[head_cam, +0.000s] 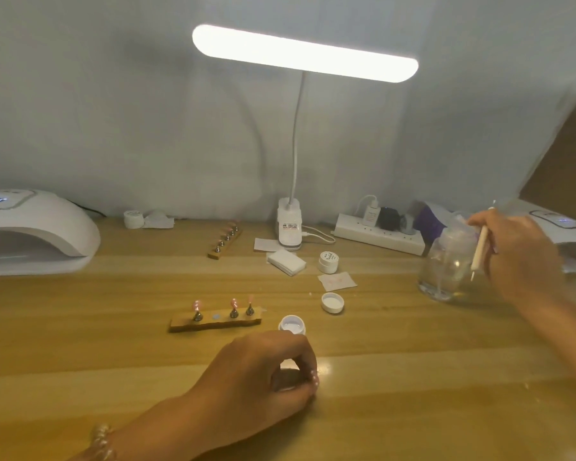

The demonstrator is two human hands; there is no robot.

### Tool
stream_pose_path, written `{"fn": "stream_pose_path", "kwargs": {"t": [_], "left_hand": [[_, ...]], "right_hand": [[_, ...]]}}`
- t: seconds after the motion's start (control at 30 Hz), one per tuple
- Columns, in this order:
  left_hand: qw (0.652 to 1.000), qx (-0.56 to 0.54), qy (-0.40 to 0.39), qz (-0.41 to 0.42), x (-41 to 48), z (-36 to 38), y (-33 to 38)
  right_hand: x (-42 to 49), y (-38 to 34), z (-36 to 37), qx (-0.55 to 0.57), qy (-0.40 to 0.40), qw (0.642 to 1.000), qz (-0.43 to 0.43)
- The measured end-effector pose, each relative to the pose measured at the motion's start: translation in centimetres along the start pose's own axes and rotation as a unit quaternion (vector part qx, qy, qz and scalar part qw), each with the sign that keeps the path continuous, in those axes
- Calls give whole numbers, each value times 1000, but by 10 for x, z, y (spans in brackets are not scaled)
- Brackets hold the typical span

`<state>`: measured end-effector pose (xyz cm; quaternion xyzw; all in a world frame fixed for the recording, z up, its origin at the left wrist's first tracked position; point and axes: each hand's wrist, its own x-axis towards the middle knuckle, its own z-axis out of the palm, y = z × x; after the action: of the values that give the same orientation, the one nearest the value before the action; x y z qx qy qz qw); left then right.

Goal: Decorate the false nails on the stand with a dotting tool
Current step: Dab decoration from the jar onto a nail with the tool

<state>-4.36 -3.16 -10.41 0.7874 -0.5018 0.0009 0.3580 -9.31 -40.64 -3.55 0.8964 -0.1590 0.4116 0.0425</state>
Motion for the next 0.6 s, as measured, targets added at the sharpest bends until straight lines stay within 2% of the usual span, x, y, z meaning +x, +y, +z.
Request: {"fn": "stream_pose_path", "kwargs": {"t": [0.2, 0.33, 0.47, 0.6], "left_hand": [[1000, -9, 8, -1, 2, 1, -3], [1000, -16, 7, -2, 2, 3, -4], [1000, -24, 5, -5, 1, 2, -4], [999, -46, 18, -13, -1, 3, -2]], "right_hand": [[-6, -5, 8, -14, 9, 999, -41], [3, -5, 6, 0, 7, 1000, -8], [11, -8, 0, -16, -57, 998, -4], [17, -14, -11, -7, -132, 990, 44]]}}
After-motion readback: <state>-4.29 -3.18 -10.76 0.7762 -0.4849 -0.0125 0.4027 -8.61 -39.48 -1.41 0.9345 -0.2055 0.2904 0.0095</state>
